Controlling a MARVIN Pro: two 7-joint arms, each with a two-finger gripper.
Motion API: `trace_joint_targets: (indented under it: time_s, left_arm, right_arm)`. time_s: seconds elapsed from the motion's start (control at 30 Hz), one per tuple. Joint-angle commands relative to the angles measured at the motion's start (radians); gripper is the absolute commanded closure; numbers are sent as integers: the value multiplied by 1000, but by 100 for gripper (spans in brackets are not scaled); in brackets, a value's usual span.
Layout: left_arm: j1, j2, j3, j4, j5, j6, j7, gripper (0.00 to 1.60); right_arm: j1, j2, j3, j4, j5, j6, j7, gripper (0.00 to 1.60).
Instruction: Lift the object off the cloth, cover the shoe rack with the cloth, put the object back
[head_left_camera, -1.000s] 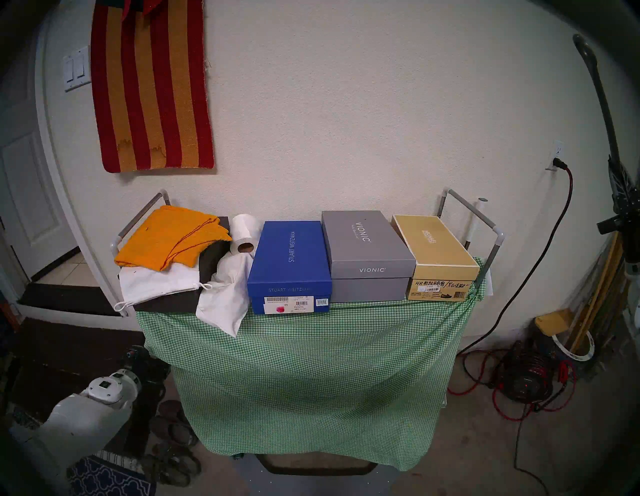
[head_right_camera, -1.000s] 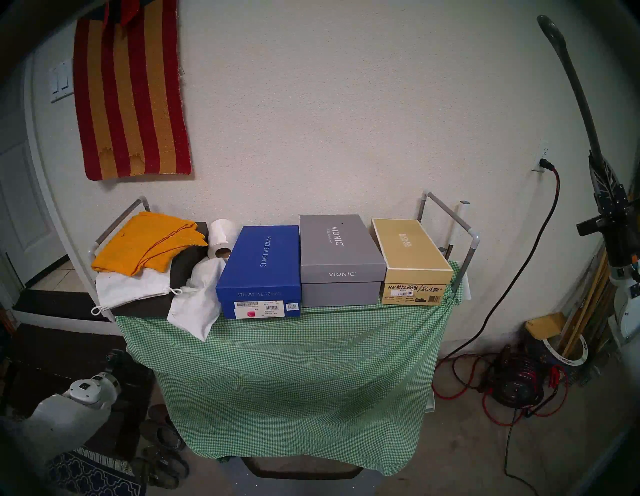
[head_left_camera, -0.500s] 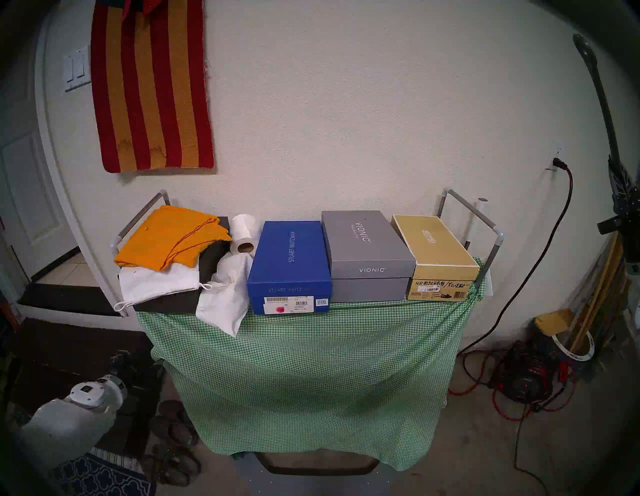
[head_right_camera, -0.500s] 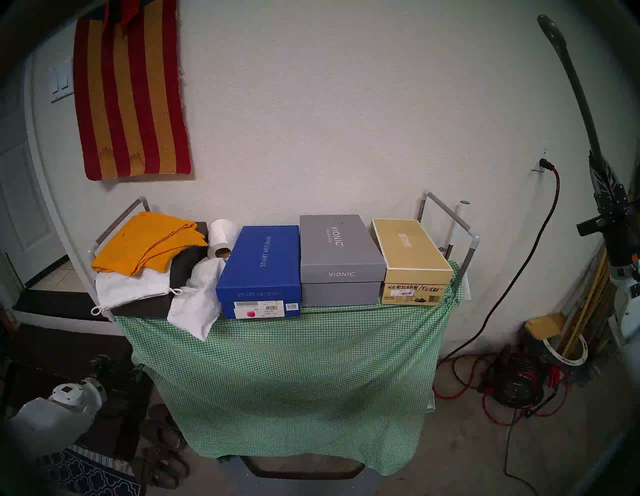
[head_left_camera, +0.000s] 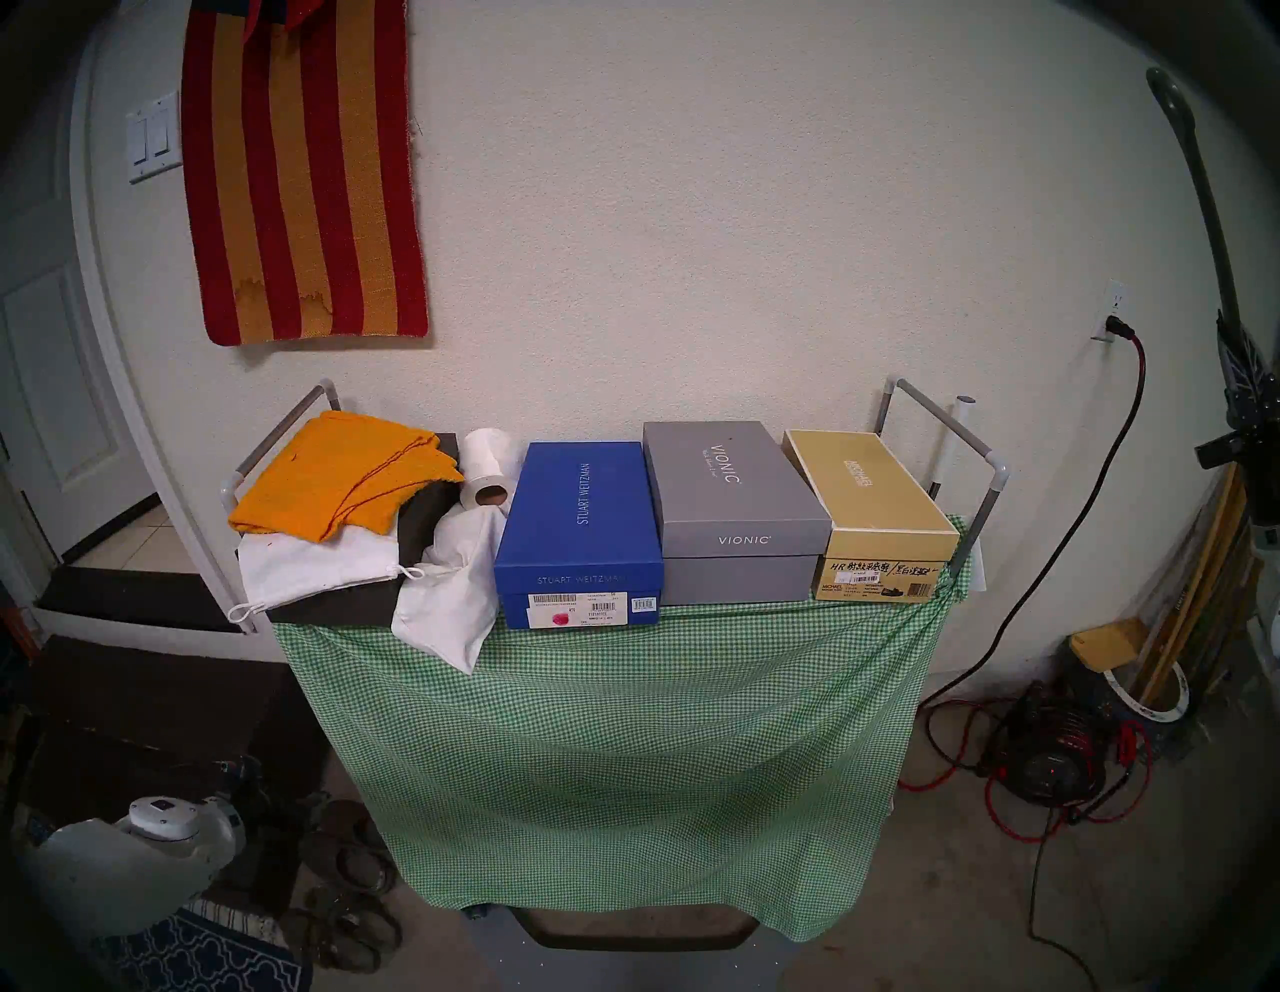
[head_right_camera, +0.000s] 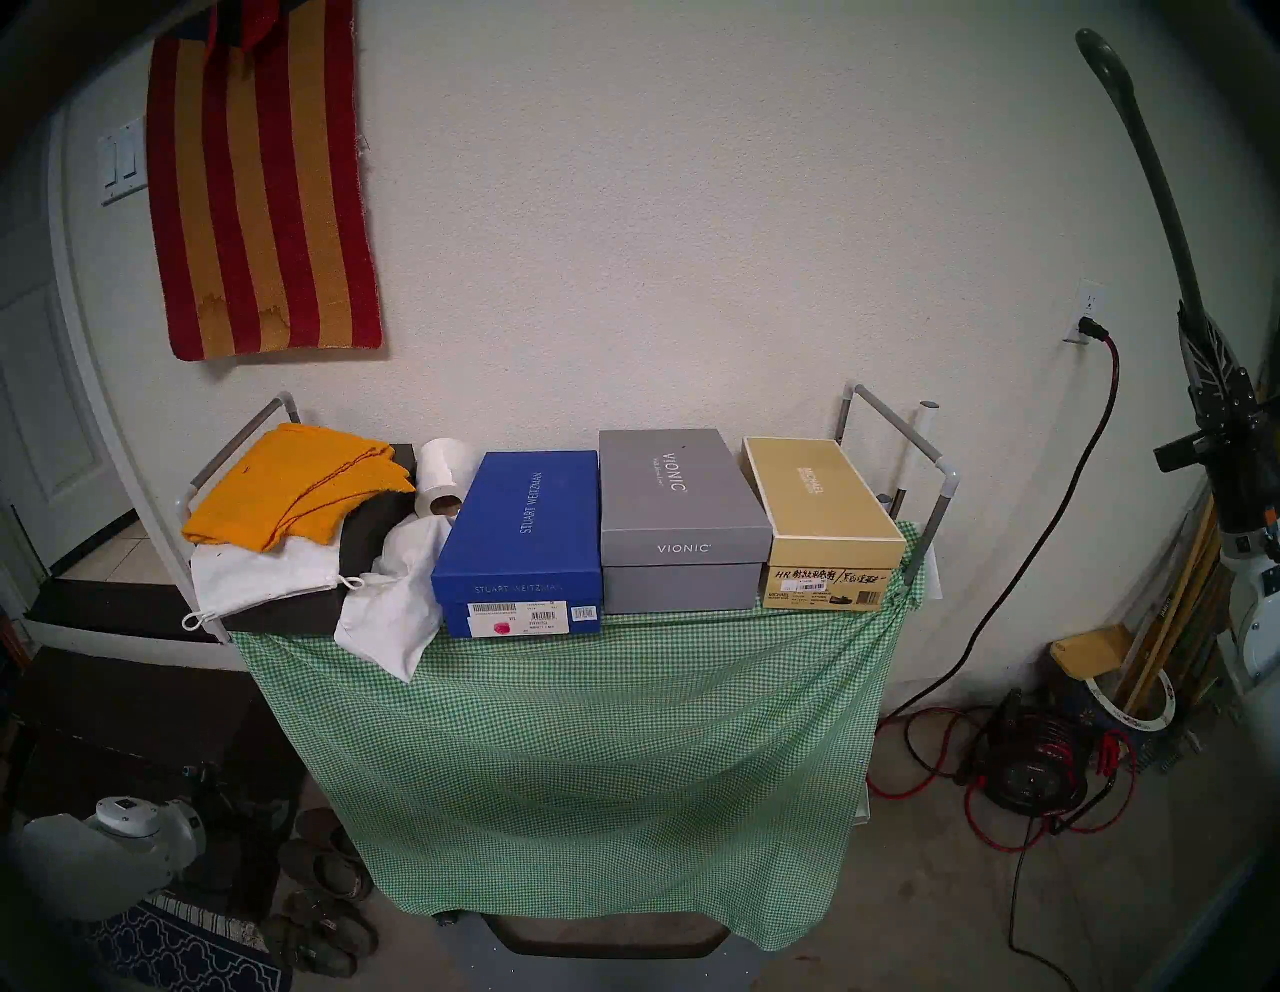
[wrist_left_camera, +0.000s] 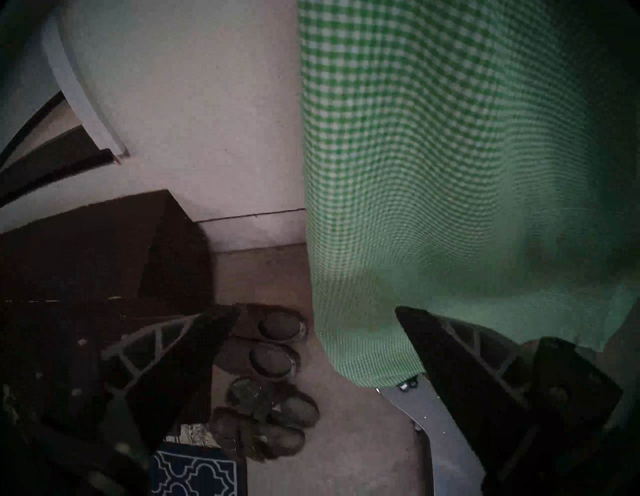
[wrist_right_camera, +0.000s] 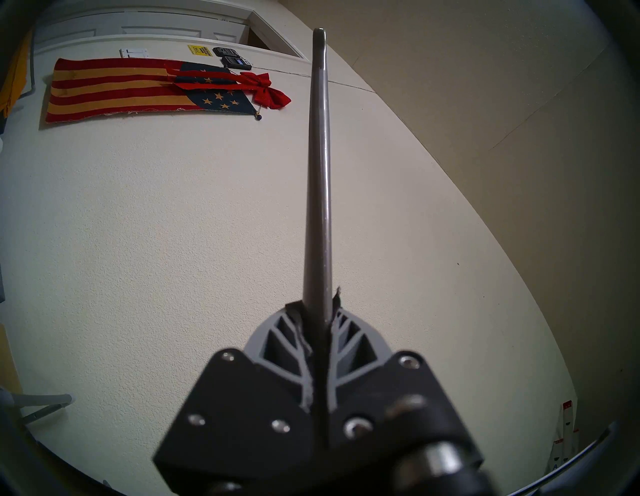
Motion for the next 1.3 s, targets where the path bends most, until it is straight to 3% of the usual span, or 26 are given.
trace_joint_targets:
  time_s: [0.0,0.4,1.03,1.27]
  left_arm:
    - [115,100,-67,-52,-47,-66,39,0]
    - [233,136,-132,-131,-103,-181,94,0]
    - [457,161,-226,-282,-156,-441,249,0]
    - [518,164,-250,-318,-159,-523,305,0]
  right_arm:
    - [0,-1,4,-1,6,1,1,160]
    - [-1,-1,6,-4,11,1,8,160]
    - [-6,-3,11,-4,24,1,20,160]
    - [-25,53,-14,-72,2,1,64,160]
